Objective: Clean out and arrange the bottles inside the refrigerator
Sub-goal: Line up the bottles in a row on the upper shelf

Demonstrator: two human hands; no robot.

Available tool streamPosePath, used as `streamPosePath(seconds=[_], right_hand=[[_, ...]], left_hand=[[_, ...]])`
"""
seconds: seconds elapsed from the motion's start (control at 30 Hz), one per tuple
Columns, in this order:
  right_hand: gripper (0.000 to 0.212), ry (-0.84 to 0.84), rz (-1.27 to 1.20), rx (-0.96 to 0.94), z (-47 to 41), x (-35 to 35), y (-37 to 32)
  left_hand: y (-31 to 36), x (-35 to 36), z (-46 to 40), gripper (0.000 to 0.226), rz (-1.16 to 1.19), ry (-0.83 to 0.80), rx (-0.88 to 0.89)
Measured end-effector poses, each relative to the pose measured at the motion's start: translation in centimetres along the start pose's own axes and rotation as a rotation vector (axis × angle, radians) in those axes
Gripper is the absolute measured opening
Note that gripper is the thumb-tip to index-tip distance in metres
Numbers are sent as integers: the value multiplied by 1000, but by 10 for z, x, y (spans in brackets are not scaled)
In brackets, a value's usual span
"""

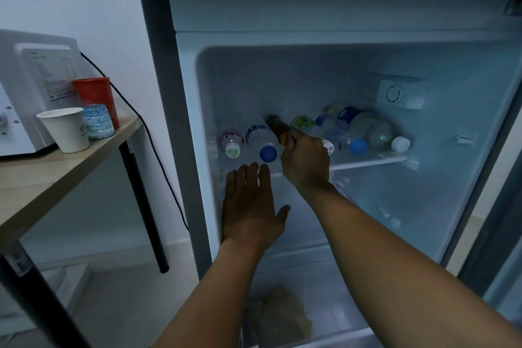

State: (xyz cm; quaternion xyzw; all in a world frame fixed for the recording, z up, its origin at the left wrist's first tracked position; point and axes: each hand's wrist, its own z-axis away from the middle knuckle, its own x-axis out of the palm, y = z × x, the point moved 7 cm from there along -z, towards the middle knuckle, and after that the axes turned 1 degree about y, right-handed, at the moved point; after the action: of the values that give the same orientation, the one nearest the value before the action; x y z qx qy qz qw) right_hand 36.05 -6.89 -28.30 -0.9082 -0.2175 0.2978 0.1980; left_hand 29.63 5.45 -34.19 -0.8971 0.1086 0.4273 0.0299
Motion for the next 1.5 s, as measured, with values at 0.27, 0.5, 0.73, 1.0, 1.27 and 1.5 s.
streamPosePath(seconds=[0.27, 0.5, 0.73, 1.0, 1.27, 1.5], right_hand=[[24, -150, 57, 19, 2, 5, -1], [26, -278, 29, -9, 0, 8, -2], [20, -17, -276, -110, 28, -26, 4], [35, -28, -162, -9, 58, -48, 49], [52, -11, -89, 88, 57, -65, 64], [58, -139, -107, 153, 54, -53, 77]], left_hand=[[0, 3, 2, 88, 6, -9, -10], [-1, 3, 2, 89, 3, -20, -14], [-1, 0, 1, 86, 17, -40, -11], [-1, -1, 2, 82, 11, -23, -8], [1, -2, 6, 84, -40, 34, 17], [7, -4, 5, 99, 16, 99, 97]])
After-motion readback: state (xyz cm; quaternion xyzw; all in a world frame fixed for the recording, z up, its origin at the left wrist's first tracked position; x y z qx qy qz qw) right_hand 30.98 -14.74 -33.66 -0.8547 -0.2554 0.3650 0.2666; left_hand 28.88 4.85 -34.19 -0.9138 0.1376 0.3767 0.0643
